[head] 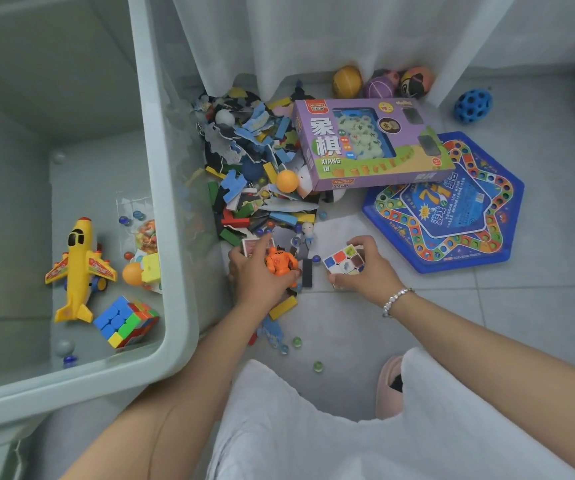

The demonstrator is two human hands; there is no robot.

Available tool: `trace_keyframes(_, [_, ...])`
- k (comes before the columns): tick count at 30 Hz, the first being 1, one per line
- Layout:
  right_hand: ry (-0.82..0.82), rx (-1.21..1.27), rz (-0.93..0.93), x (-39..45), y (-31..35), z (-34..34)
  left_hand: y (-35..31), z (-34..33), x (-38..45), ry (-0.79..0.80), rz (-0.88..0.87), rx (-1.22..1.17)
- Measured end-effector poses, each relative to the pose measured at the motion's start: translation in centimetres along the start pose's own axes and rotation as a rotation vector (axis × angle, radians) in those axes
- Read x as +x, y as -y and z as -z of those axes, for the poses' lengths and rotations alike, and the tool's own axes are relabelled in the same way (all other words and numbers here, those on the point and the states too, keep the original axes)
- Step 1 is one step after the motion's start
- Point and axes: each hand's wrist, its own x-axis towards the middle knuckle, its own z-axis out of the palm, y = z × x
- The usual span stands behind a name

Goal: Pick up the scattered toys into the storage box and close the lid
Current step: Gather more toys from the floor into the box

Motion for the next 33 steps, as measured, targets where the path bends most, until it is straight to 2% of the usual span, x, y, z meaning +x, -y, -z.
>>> trace_keyframes(6, [0.022,0.096,-0.016,-0.4,0.0,0.4,-1.2,0.9,-1.0,0.053,0.007,-0.254])
trace_keyframes(12, [-0.02,0.487,-0.083,-1.0,0.7,2.4,-4.1,2.0,-3.7,0.076,0.034,-0.527])
trace_keyframes(20, [0.014,0.768,0.138,-6.2,5.8,9.9,-11.9,5.9,-9.6,0.16,-0.073,-0.934])
trace_keyframes(27, [0.139,0.854,0.287,-11.1,13.8,11.3,-14.4,14.7,-13.1,0.042,-0.223,-0.887])
trace_keyframes(33, [0.285,0.65,0.431,-12.9,20.7,7.6,-10.5,21.8,-12.9,-0.093,-0.259,-0.878])
